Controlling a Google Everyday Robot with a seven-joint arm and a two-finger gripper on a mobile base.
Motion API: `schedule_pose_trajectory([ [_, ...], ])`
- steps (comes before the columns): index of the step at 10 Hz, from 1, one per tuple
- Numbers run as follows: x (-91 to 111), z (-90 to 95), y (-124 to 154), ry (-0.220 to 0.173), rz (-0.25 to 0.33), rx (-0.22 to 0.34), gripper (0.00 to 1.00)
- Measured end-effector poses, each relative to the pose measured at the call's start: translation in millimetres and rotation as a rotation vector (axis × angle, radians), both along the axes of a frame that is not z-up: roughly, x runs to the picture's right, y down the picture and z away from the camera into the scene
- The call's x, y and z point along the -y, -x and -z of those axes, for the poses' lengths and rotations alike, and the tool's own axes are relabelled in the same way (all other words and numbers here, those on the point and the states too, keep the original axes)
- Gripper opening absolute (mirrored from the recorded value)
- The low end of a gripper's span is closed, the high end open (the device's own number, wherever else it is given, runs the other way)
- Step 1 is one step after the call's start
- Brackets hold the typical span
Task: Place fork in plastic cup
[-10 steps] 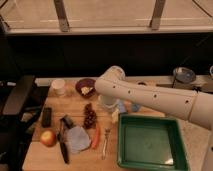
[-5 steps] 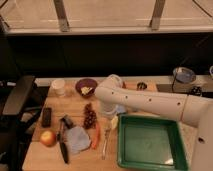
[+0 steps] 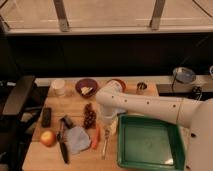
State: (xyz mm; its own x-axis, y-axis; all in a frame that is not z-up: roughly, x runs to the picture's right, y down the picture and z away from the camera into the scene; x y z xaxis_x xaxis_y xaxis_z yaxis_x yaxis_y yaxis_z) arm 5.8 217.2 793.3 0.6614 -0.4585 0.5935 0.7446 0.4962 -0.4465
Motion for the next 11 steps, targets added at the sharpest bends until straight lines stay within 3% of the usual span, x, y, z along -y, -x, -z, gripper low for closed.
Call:
schedule_pose_trajectory([
  [5,-8,-25.1,-15,0.034,-0.033,0.003,0.65],
  [6,-13,-27.4,-15,0.049,-0.037,0.017,0.61],
  [11,-24,-23.9,-8,0.071,-0.037,0.08,0.13],
])
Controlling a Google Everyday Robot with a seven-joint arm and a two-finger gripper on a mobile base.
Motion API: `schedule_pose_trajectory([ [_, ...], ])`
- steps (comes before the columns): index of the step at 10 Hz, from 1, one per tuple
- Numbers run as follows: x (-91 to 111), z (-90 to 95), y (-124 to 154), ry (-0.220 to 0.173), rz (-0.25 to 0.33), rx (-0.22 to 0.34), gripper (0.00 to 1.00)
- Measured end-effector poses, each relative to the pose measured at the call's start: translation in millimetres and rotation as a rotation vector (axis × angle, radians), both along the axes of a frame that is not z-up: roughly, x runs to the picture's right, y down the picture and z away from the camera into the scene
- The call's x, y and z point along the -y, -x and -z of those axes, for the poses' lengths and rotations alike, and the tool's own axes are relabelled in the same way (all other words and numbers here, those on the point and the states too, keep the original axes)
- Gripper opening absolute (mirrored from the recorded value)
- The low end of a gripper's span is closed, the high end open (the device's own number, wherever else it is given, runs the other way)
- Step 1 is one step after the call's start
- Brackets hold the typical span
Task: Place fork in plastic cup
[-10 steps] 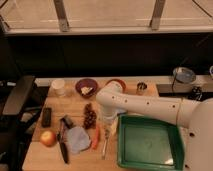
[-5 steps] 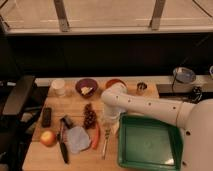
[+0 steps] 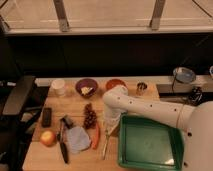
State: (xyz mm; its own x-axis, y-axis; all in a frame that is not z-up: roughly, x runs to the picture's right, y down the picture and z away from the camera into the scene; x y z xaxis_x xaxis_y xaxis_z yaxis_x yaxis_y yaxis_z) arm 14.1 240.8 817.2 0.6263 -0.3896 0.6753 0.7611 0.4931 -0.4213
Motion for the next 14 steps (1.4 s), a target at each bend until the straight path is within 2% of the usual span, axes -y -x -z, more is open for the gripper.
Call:
schedule_pose_trajectory([
  [1,-1,0.5,1,0.002,-0.002,0.008,0.05],
  [2,-2,0.9,1,0.003,-0.005,0.011,0.0],
  [5,-1,4.4,4,-0.004,-0.003,0.024,0.0],
  [8,16,17.8,9,-0.054,0.004,0.039,0.0],
  [10,36,34.4,18,-0.108,0.009,0.059,0.0],
  [11,42,38.9,21,-0.126,0.012,0.065,0.01],
  [12,45,41.1,24,-0.141,0.022,0.066,0.07],
  [14,44,37.5,27,-0.146,0.034,0.055,0.27],
])
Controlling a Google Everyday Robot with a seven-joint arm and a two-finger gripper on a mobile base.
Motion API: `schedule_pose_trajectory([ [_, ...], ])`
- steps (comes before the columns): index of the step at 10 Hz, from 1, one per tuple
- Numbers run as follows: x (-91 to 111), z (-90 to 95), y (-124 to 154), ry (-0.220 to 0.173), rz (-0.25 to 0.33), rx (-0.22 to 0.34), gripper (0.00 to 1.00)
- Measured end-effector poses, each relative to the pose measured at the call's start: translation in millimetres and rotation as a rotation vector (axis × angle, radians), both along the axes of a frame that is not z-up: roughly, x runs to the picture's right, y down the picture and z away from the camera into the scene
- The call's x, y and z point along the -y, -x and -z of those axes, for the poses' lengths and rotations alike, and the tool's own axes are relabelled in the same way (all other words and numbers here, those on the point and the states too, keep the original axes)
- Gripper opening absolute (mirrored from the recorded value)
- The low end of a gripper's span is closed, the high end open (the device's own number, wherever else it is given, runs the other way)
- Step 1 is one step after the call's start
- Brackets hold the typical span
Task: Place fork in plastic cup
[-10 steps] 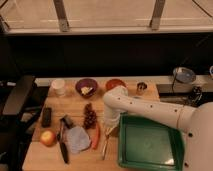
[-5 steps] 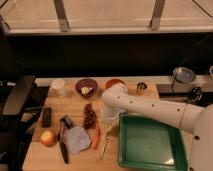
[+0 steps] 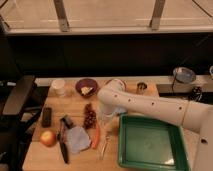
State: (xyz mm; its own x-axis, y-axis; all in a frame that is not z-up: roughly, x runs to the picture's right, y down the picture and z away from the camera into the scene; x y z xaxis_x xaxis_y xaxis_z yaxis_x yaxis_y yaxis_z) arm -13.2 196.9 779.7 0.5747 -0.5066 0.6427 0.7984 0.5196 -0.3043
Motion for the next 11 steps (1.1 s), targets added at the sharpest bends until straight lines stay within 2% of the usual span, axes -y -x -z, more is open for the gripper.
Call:
schedule_pose_trajectory([
  [2,-6,-8.7,-6,0.021,-0.016,-0.029,0.5],
  [5,-13,-19.7,-25,0.057,-0.053,-0.076,0.77],
  [6,-15,-22.4,-28,0.066,-0.055,-0.087,0.8],
  [11,-23,-31.3,-36,0.103,-0.06,-0.118,0.8],
])
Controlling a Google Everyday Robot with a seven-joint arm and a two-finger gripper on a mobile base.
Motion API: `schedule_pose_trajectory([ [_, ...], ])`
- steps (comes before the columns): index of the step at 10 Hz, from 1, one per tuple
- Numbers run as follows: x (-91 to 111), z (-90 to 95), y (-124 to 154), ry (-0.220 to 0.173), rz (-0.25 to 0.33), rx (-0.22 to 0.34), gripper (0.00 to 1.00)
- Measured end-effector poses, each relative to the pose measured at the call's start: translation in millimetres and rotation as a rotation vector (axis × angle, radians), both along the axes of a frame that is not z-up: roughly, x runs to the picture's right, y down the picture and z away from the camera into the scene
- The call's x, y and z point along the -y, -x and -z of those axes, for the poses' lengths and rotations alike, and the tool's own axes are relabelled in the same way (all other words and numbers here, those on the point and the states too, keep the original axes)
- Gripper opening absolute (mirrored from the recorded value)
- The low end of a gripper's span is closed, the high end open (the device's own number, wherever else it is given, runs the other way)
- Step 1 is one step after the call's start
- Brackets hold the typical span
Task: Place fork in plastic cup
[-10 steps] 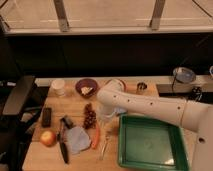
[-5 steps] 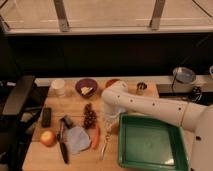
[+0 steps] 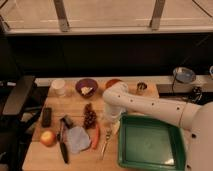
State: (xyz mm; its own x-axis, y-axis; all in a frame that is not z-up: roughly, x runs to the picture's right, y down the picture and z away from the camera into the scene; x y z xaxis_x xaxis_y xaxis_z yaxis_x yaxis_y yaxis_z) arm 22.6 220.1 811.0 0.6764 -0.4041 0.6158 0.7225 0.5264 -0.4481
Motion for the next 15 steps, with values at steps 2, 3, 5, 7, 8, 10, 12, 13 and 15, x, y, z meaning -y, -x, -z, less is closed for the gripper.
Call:
schedule_pose_trajectory([
  [2,-8,-4.5,-2,0.022,-0.007,-0.007,0.8],
  [3,-11,-6.6,-1,0.032,-0.009,-0.006,0.8],
  [5,-18,-9.2,4,0.048,-0.007,-0.002,0.8],
  [7,-23,-10.7,6,0.063,-0.009,0.001,0.8],
  [8,-25,-11.3,7,0.068,-0.01,0.005,0.78],
  [10,-28,-12.8,10,0.074,-0.014,0.018,0.62],
  [12,-30,-14.4,13,0.081,-0.02,0.028,0.4],
  [13,-29,-13.5,15,0.079,-0.023,0.032,0.32],
  [15,-26,-9.9,17,0.081,-0.017,0.038,0.12],
])
